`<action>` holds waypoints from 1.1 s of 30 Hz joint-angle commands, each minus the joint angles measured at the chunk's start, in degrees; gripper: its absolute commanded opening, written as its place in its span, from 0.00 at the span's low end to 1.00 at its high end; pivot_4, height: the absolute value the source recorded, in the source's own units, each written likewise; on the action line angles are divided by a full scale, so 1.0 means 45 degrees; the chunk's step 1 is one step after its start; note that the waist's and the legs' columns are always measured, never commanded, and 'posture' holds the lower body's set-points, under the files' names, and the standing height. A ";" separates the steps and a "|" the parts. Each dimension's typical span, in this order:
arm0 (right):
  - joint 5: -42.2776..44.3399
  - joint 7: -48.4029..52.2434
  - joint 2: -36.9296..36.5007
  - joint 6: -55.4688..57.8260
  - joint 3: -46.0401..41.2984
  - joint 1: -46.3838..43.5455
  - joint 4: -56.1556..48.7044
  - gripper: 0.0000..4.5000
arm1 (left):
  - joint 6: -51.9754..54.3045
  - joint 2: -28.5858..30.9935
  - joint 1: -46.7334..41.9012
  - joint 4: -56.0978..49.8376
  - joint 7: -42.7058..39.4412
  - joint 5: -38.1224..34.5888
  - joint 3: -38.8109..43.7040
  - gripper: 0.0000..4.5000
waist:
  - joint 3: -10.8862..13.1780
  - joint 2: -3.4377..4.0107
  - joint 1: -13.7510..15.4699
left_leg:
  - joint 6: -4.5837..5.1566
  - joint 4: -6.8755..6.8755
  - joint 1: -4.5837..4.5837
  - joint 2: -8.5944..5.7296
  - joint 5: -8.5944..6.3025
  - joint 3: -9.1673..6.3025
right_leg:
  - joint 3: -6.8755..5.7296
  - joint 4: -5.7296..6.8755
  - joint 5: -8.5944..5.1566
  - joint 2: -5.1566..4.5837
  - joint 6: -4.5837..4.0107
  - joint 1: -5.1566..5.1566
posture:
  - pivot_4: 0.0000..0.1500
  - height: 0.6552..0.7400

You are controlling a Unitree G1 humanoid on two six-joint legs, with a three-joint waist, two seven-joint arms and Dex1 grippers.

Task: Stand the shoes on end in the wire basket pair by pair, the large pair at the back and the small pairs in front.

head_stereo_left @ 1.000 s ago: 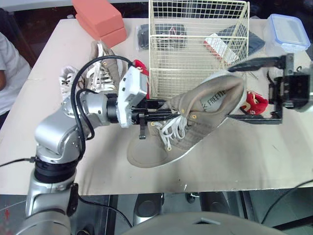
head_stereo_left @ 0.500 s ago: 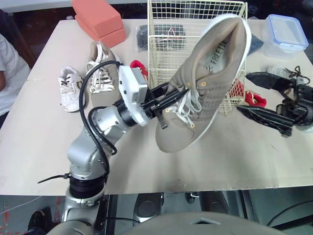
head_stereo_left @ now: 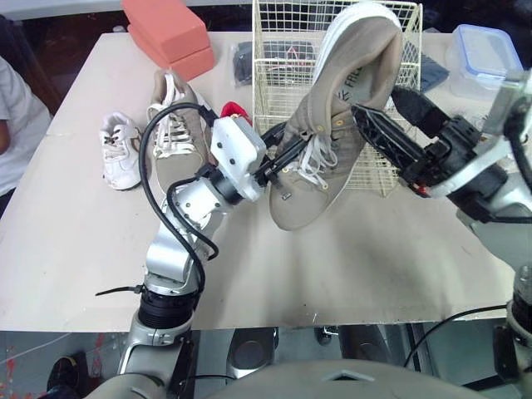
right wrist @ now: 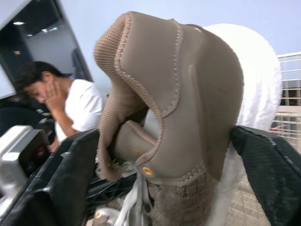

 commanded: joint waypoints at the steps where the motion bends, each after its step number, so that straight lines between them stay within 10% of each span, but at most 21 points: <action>1: -0.0225 -0.0458 0.0195 -0.0159 0.0152 -0.0338 -0.0030 0.58 | -0.0757 -0.0113 -0.0169 -0.0533 -0.0254 -0.0096 -0.0268 0.08 | 0.0000 0.0000 -0.0010 | 0.0001 0.0000 0.0001 0.0000 -0.0001 0.0000 | 0.0000 0.0000 0.0000 0.0000 0.0000 0.0000 | 1.00 0.36; 7: -0.0056 -0.0447 0.0140 0.0134 0.0283 -0.0374 0.0068 0.01 | -0.0689 -0.0106 0.0012 -0.0682 -0.0471 -0.0546 -0.0232 0.08 | 0.0000 0.0001 -0.0025 | 0.0023 0.0000 0.0002 0.0000 -0.0014 0.0001 | 0.0000 0.0001 0.0000 0.0006 0.0001 -0.0003 | 1.00 0.36; 14: 0.1239 -0.0453 0.0021 -0.0015 -0.0106 -0.0489 0.0011 0.01 | 0.0279 0.0280 0.0104 -0.1079 -0.1156 -0.2366 0.0256 0.08 | 0.0000 0.0002 -0.0030 | 0.0037 -0.0001 0.0002 0.0002 -0.0021 0.0000 | 0.0000 0.0001 0.0000 0.0009 0.0000 -0.0005 | 1.00 0.36; 24: 0.3057 -0.1258 -0.0157 -0.1065 -0.0942 -0.1115 0.0120 0.00 | 0.1570 0.0806 -0.0454 -0.1302 -0.1556 -0.4754 0.1305 0.99 | 0.0000 0.0002 -0.0039 | 0.0034 -0.0001 -0.0002 -0.0002 -0.0020 0.0001 | 0.0001 -0.0003 -0.0001 0.0009 0.0002 -0.0006 | 1.00 0.36; 33: 0.2522 -0.2442 0.0261 -0.2461 -0.1438 -0.3267 0.1172 0.00 | 0.2568 0.1738 -0.1103 -0.1374 -0.1452 -0.6620 0.2672 0.99 | 0.0000 0.0002 -0.0033 | 0.0011 -0.0003 0.0000 -0.0002 -0.0006 0.0005 | 0.0004 -0.0001 -0.0001 0.0015 0.0003 -0.0010 | 1.00 0.36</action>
